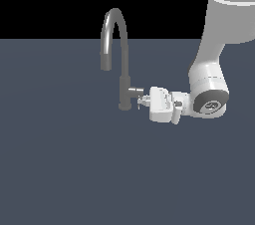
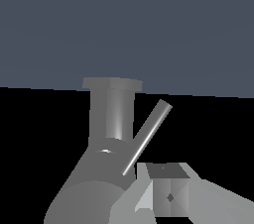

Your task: Turn on the faucet by rotating a designated handle.

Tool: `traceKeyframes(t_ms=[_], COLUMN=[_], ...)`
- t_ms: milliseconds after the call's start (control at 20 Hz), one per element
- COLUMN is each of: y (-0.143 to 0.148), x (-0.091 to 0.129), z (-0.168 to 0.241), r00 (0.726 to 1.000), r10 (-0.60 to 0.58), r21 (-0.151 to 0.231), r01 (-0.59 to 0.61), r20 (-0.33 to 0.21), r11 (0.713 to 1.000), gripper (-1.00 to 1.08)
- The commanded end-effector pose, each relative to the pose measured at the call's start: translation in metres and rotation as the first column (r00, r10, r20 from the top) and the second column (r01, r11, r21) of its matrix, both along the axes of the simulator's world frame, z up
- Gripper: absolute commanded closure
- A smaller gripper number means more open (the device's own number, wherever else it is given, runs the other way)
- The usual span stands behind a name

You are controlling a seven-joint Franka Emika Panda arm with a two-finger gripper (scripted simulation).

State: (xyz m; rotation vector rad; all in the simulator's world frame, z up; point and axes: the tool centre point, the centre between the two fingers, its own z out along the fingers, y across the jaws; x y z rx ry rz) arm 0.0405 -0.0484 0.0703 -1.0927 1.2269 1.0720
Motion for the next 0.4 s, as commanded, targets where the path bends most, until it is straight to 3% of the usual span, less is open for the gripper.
traceKeyframes(t_ms=[0, 350], y=[0.001, 0.001], x=[0.008, 0.015], z=[-0.026, -0.046], r00=[0.999, 0.998], r10=[-0.028, -0.032], r21=[-0.02, -0.023], r01=[0.027, 0.031], r20=[-0.026, -0.045], r11=[0.999, 0.999], gripper=[1.08, 1.08])
